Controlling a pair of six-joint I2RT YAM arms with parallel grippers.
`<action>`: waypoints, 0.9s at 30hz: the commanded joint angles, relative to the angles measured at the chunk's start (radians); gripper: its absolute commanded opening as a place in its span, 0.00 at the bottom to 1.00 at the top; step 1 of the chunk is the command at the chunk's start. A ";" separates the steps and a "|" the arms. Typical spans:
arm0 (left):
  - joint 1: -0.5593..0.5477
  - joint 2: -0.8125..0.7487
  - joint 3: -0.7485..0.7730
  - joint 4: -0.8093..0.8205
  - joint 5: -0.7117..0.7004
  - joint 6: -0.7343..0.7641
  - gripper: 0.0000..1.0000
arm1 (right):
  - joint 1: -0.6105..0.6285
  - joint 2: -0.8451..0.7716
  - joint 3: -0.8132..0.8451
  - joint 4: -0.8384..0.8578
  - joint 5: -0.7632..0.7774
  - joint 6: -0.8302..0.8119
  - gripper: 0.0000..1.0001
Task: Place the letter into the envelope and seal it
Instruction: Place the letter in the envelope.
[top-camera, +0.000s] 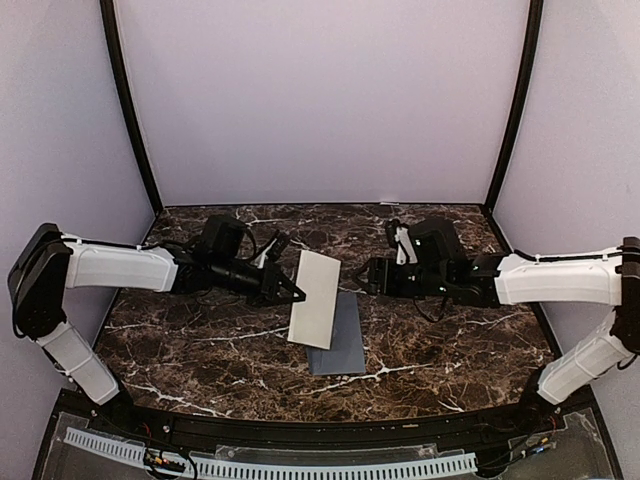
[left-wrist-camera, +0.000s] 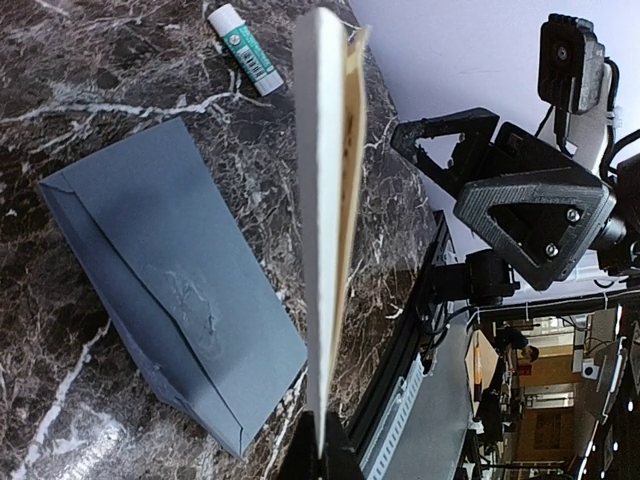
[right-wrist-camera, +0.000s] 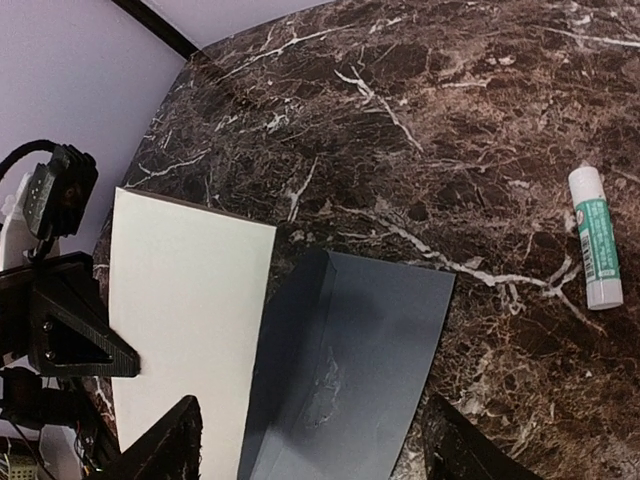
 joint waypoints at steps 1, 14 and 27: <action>-0.005 0.009 0.010 -0.061 -0.023 -0.017 0.00 | 0.008 0.034 -0.031 0.026 -0.059 0.077 0.68; -0.004 0.013 -0.078 -0.075 -0.050 -0.061 0.00 | 0.040 0.221 0.007 0.077 -0.148 0.140 0.51; 0.002 0.018 -0.097 -0.130 -0.118 -0.044 0.00 | 0.069 0.356 0.058 0.087 -0.166 0.145 0.49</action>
